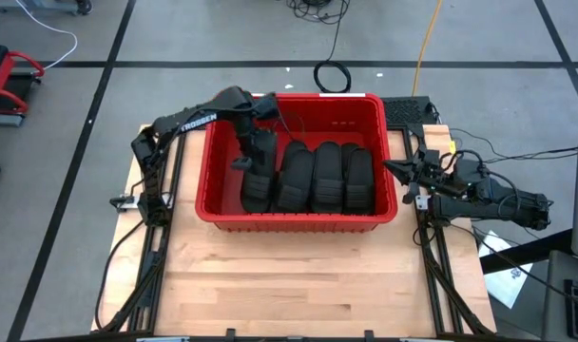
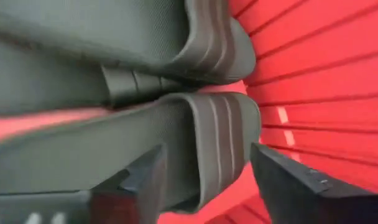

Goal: Pick and place slides into bin
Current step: Return to Home Position

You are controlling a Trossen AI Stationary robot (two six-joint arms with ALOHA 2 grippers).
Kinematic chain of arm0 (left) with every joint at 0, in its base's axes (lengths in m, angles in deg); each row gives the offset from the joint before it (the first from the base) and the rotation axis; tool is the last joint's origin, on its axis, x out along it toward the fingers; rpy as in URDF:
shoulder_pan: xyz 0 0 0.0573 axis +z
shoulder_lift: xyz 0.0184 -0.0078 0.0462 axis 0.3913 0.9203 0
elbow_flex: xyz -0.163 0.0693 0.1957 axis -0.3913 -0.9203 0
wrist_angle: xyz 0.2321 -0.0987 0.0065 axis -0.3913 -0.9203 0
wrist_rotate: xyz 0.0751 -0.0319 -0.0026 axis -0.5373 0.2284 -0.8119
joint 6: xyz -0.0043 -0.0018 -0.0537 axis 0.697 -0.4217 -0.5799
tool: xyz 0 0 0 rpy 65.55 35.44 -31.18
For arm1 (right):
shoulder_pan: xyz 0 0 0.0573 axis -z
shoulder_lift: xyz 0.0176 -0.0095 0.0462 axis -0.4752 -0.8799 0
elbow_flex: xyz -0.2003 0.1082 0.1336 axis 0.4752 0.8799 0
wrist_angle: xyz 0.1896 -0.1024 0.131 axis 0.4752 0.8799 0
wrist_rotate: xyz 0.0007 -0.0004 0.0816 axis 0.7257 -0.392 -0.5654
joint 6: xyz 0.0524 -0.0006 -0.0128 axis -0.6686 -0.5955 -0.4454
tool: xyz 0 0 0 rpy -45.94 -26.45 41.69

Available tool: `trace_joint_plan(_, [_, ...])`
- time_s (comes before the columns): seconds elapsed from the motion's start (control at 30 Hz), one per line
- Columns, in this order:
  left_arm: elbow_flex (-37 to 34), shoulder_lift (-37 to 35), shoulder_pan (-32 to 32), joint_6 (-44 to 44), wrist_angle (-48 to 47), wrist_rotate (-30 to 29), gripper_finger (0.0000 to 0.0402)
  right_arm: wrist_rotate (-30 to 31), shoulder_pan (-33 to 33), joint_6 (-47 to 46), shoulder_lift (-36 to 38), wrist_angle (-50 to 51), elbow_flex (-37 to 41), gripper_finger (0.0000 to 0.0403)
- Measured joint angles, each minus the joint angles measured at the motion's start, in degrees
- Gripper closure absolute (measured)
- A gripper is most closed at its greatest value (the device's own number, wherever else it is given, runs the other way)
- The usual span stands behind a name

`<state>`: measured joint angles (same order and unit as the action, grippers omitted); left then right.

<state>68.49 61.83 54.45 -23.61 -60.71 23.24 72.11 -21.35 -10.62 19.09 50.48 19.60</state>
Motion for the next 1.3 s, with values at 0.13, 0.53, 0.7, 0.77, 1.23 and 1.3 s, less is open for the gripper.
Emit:
trace_joint_plan(0.13, [2.8, -5.5, 0.0, 7.2, 1.9, 0.3, 0.0256, 0.0, 0.0, 10.0, 0.0, -4.1, -1.0, 0.0403])
trace_joint_plan(0.53, [6.2, -30.7, -4.4, -5.2, 18.6, -5.3, 0.0398, -3.3, 0.0, 13.8, -2.2, -4.1, -7.8, 0.0403])
trace_joint_plan(0.7, [4.6, -36.4, -13.7, -17.5, 21.3, -11.1, 0.0401, -11.2, 0.0, 10.2, -6.9, -4.6, -9.0, 0.0403])
trace_joint_plan(0.77, [1.1, -38.4, -17.6, -21.6, 25.6, -13.5, 0.0401, -13.6, 0.0, 9.3, -8.5, -4.1, -9.1, 0.0403])
trace_joint_plan(1.23, [-61.0, -60.7, -23.7, -52.4, 100.9, -21.7, 0.0402, -10.1, 0.0, 10.7, -7.9, -0.6, -7.8, 0.0403])
trace_joint_plan(1.3, [-65.1, -64.0, -24.2, -52.4, 105.7, -24.7, 0.0402, -10.1, 0.0, 9.7, -6.8, -0.1, -7.1, 0.0403])
